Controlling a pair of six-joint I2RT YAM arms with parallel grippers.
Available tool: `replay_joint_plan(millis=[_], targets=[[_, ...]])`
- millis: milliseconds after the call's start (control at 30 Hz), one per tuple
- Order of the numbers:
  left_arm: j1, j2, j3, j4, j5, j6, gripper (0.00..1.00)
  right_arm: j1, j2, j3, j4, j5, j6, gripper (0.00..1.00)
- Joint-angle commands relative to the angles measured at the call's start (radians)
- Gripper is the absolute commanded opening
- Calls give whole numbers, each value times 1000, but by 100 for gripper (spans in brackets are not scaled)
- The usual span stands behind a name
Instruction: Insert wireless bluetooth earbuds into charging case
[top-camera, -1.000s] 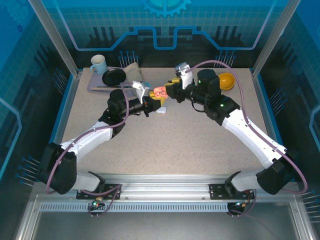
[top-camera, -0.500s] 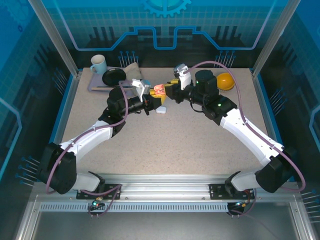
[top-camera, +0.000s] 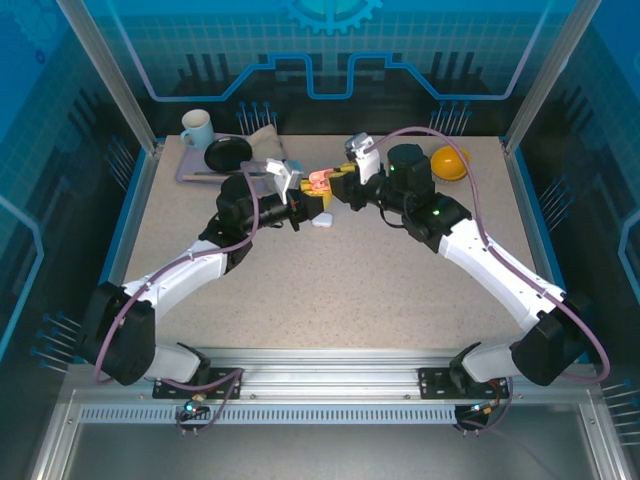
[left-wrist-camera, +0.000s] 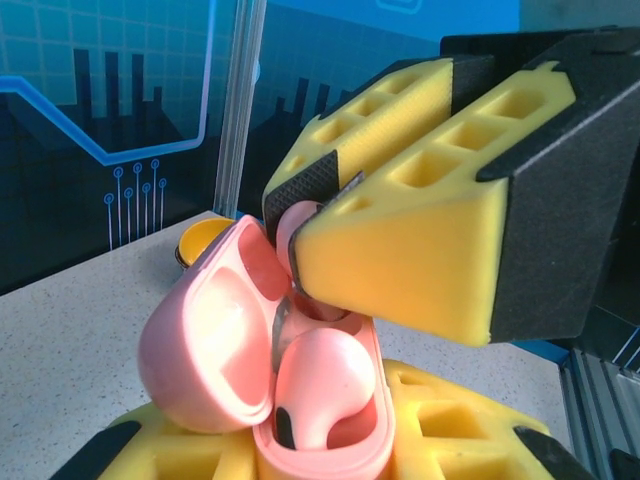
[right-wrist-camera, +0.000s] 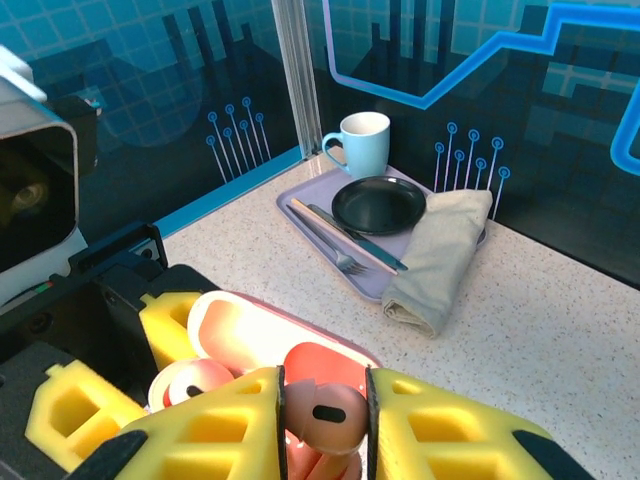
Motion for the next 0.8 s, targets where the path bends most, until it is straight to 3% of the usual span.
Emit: replay_joint_plan(millis=[0, 133, 500, 767], targets=[[-11, 3, 46, 45, 3, 13, 0, 28, -23, -21, -2, 8, -30, 24], [-10, 6, 50, 46, -2, 15, 0, 33, -30, -25, -4, 14, -31, 26], [-11, 14, 52, 53, 5, 13, 0, 42, -55, 1, 1, 37, 3, 48], [-11, 14, 48, 57, 11, 17, 0, 29, -60, 17, 0, 86, 34, 55]])
